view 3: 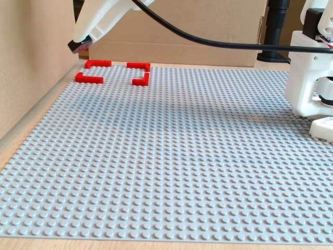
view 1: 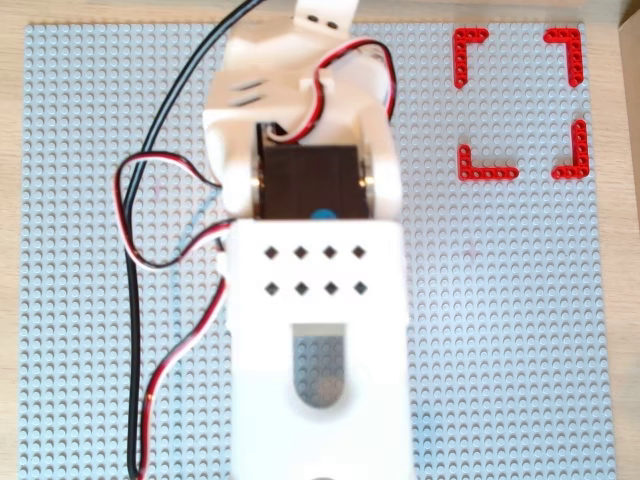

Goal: Grab the Lego and store it in red box

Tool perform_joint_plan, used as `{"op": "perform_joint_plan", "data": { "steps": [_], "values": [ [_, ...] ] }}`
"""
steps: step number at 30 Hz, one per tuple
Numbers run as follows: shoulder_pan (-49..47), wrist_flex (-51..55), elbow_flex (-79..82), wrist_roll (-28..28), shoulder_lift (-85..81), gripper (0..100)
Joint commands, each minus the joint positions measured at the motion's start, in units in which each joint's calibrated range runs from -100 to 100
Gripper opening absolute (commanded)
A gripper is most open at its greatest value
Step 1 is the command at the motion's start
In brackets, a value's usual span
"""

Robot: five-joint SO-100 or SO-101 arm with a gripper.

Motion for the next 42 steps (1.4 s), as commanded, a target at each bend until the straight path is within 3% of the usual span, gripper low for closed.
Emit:
{"op": "perform_joint_plan", "data": {
  "steps": [1, 14, 21, 26, 32, 42],
  "values": [
    [4.9, -6.5, 5.5, 2.3, -6.5, 11],
    [20.4, -30.7, 18.5, 6.9, -2.8, 11],
    [21.0, -38.3, 17.8, 6.9, 8.6, 11],
    [21.1, -40.0, 17.5, 6.9, 10.0, 12],
    [21.1, -40.0, 17.5, 6.9, 10.0, 19],
    [21.0, -39.0, 16.2, 6.9, 9.5, 18]
  ]
}}
